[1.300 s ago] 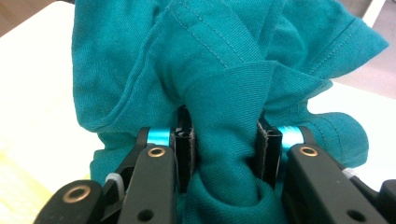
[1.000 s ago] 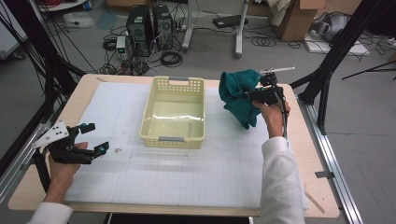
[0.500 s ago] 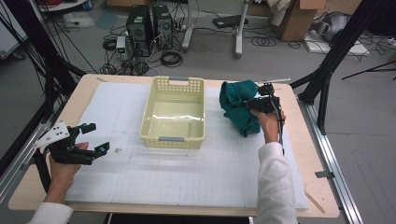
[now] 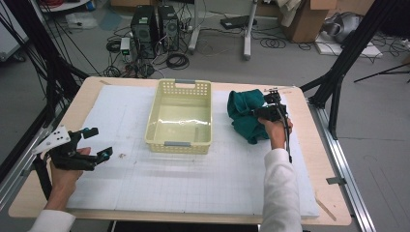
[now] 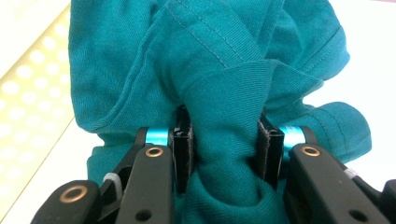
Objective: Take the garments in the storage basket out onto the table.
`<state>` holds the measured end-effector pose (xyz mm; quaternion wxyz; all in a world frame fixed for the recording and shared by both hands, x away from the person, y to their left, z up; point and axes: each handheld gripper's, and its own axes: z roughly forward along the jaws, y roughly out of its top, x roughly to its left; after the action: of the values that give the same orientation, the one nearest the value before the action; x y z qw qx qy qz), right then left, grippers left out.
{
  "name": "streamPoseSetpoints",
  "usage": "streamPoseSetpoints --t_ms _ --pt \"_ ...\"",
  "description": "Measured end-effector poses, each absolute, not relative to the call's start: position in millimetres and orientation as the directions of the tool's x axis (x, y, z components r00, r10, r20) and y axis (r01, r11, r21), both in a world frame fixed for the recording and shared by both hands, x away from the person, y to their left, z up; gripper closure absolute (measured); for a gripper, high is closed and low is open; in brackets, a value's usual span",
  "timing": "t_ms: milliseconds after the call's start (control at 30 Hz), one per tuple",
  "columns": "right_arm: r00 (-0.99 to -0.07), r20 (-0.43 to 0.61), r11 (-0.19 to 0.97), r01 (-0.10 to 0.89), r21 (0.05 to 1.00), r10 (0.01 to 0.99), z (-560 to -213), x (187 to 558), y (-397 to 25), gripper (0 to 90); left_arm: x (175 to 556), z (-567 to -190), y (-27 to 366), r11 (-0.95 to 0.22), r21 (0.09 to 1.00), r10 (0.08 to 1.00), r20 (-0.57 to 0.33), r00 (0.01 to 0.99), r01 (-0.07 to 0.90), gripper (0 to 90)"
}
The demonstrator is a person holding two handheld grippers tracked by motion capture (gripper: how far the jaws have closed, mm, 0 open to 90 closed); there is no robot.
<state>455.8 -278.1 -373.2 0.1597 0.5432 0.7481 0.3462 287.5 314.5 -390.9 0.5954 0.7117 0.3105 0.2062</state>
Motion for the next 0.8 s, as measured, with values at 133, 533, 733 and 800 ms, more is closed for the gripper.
streamPoseSetpoints --t_ms 133,533,733,800 --pt "-0.352 0.151 0.157 0.707 0.689 0.924 -378.8 456.0 -279.7 64.9 287.5 -390.7 315.1 -0.101 0.976 0.688 -0.074 0.722 0.196 3.9" --pt "-0.351 0.204 0.128 0.724 0.678 0.914 -382.0 456.9 -282.7 35.7 287.2 -390.9 315.4 -0.096 0.976 0.688 -0.077 0.721 0.196 3.9" --pt "-0.358 0.187 0.136 0.708 0.693 0.915 -377.6 453.8 -284.7 17.9 287.7 -390.8 314.1 -0.103 0.975 0.687 -0.074 0.723 0.197 3.9" --pt "-0.371 0.185 0.144 0.701 0.698 0.910 -375.5 452.3 -284.7 13.4 288.0 -391.0 314.0 -0.100 0.975 0.687 -0.075 0.723 0.197 3.9"
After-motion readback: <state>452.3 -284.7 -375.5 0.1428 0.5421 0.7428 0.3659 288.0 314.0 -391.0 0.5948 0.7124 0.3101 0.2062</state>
